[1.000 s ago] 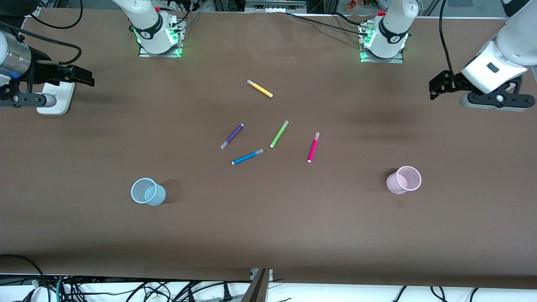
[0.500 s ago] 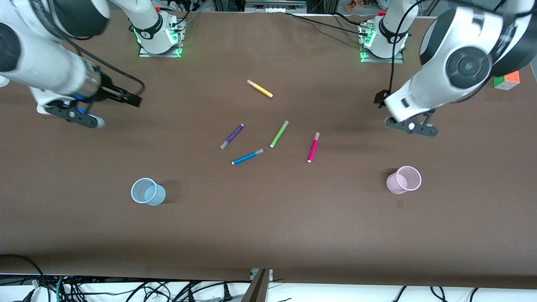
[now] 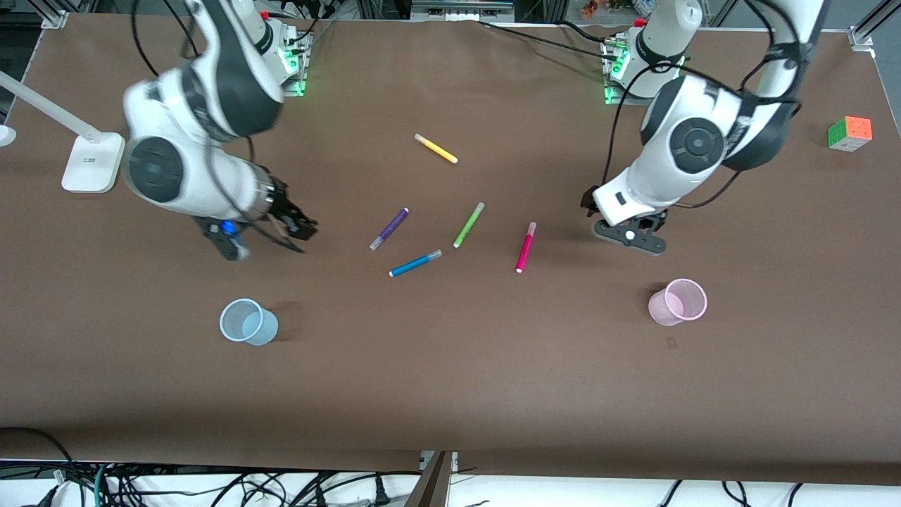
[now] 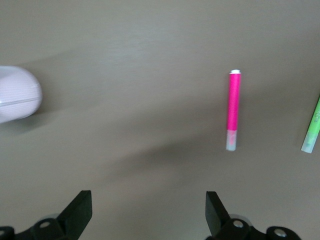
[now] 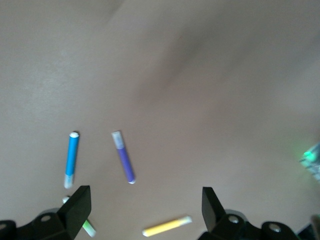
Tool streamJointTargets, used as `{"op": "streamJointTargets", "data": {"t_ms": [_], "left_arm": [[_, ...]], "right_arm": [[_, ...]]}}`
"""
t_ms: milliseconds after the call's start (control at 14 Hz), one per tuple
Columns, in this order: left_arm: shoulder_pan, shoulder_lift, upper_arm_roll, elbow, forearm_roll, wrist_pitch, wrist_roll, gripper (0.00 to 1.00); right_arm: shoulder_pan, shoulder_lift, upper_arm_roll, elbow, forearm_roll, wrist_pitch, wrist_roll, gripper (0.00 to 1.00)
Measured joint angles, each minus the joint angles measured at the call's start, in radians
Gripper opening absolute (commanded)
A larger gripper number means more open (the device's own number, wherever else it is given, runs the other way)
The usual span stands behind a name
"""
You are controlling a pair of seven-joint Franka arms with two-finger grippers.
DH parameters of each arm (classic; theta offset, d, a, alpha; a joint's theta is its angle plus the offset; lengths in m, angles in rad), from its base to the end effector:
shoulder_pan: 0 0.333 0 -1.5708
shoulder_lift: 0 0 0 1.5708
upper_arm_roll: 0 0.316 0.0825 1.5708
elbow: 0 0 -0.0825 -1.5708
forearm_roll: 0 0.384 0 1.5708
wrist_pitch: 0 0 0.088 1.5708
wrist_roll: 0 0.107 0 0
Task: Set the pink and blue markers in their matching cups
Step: 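Lower the left gripper to the pink marker while the right gripper reaches the blue marker, then close the left gripper on the pink marker while the right gripper grasps the blue marker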
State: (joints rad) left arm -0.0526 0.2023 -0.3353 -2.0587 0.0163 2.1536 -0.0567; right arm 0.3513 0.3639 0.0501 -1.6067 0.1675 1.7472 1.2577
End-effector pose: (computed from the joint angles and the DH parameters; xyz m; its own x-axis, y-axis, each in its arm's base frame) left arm 0.5284 -0.2111 0.3355 0.9382 -0.3319 -0.0984 -0.3287 -0.9432 0.0479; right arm 0.5827 0.2600 0.4033 0.5854 -0.7769 -0.2318 -0.7648 -0.6241 0.1603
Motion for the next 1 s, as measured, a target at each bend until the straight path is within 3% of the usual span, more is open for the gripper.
{"op": "streamJointTargets", "data": {"t_ms": [214, 571, 786, 857, 1000], "left_arm": [[-0.009, 0.073, -0.063, -0.056, 0.000, 0.172, -0.037, 1.00], [-0.065, 0.207, -0.069, -0.162, 0.000, 0.479, -0.051, 1.00], [-0.099, 0.261, -0.069, -0.161, 0.009, 0.532, -0.072, 0.99], [-0.105, 0.267, -0.069, -0.161, 0.034, 0.534, -0.075, 0.89], [-0.106, 0.272, -0.067, -0.160, 0.096, 0.537, -0.083, 0.76]], "right_arm": [[0.076, 0.101, 0.001, 0.000, 0.000, 0.154, 0.114, 0.98], [0.163, 0.253, 0.001, 0.003, 0.000, 0.349, 0.217, 0.98], [0.183, 0.316, 0.001, 0.005, 0.000, 0.434, 0.246, 0.97], [0.190, 0.333, 0.000, 0.005, 0.000, 0.460, 0.257, 0.97], [0.199, 0.362, 0.000, 0.006, 0.000, 0.511, 0.267, 0.96]]}}
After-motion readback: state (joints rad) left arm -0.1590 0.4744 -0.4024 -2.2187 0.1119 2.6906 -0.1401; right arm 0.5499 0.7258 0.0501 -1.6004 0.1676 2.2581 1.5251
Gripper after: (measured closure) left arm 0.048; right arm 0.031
